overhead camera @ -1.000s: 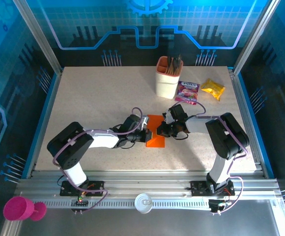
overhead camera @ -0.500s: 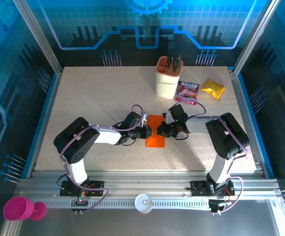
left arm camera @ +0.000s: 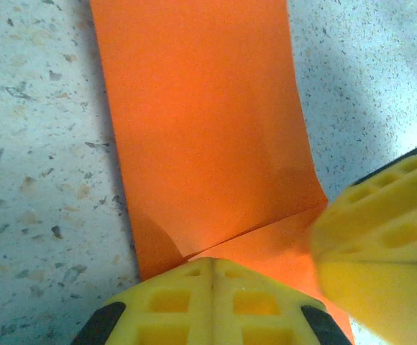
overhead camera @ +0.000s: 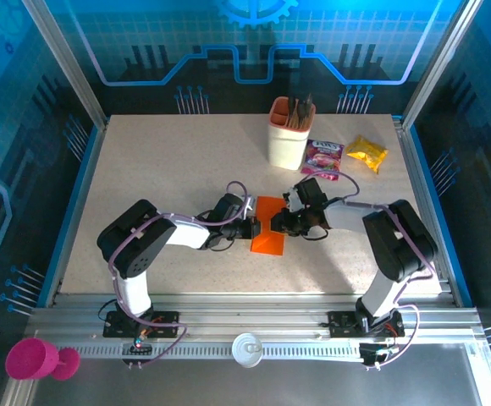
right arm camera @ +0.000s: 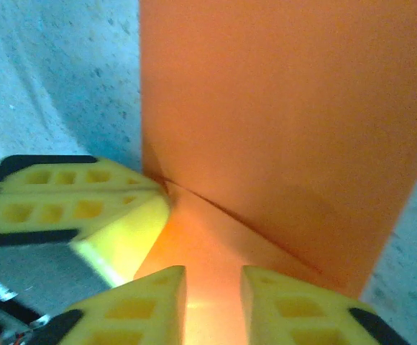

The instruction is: Fold a paper plane with a square sheet of paper (pick it up from the middle)

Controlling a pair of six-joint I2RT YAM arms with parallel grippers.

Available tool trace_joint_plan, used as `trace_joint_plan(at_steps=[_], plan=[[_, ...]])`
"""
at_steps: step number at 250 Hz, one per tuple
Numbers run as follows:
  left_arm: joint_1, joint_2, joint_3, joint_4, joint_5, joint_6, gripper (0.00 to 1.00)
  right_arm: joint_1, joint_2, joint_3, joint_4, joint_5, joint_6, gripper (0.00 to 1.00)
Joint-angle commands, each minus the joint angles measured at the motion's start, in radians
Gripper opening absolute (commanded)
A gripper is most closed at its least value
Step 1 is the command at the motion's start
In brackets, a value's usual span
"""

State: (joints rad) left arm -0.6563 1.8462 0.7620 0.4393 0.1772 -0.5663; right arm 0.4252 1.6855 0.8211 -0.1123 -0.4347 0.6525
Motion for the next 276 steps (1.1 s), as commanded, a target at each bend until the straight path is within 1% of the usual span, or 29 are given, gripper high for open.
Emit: trace_joint_plan(at_steps=[1, 39, 100, 196, 276], plan=[[0.012, 0.016, -0.028, 0.002, -0.014, 0.019, 0.00, -0.039, -0.093, -0.033, -0.080, 0.031, -0.016, 0.31], [0.011, 0.015, -0.035, 0.010, -0.015, 0.016, 0.00, -0.058, -0.120, -0.091, -0.068, 0.044, -0.005, 0.34], [0.015, 0.018, -0.038, 0.013, -0.012, 0.017, 0.00, -0.039, -0.093, -0.143, -0.001, 0.030, 0.033, 0.35], [0.020, 0.024, -0.053, 0.033, -0.014, 0.010, 0.00, 0.061, -0.022, -0.076, 0.019, 0.049, 0.070, 0.35], [0.022, 0.018, -0.075, 0.055, -0.015, 0.002, 0.00, 0.186, -0.019, -0.018, -0.064, 0.141, 0.079, 0.35]])
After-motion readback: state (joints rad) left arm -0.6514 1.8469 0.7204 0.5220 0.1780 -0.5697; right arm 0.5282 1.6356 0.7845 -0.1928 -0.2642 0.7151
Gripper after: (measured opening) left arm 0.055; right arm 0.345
